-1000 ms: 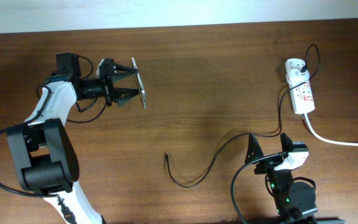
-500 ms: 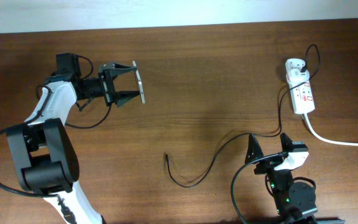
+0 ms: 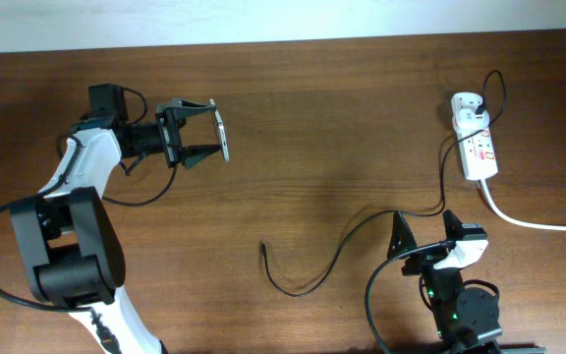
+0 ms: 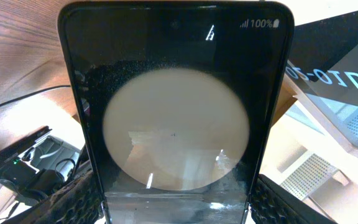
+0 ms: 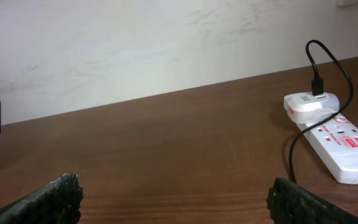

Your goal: Plug charger to phone and switch on socket

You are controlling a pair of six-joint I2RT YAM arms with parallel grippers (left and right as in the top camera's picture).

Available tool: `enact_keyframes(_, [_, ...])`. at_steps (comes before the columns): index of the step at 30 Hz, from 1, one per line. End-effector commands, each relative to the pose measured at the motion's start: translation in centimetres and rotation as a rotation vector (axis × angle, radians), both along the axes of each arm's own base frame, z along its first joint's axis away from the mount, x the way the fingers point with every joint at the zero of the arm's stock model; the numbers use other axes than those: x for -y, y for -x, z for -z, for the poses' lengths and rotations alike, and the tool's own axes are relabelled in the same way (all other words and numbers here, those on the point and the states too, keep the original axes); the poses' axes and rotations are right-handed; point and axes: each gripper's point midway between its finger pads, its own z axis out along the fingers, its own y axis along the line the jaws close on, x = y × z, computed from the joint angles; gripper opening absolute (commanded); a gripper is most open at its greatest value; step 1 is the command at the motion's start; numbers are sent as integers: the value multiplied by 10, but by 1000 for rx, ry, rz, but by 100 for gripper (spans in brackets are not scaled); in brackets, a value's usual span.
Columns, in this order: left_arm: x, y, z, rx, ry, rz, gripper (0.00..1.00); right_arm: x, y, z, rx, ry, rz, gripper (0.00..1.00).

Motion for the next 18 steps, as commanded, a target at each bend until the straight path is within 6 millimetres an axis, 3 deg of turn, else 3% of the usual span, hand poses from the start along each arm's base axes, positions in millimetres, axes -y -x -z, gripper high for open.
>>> enact_keyframes(1, [-3,-3,-9,7,32,5,0,0,0,3,-5,-5,0,99])
enact_keyframes(14, [-3,-3,-8,116,10,10,0,0,0,3,-4,-5,0,99])
enact_keyframes(18, [-2,-3,-8,142,5,13,0,-11,2,-1,-4,33,-71,99])
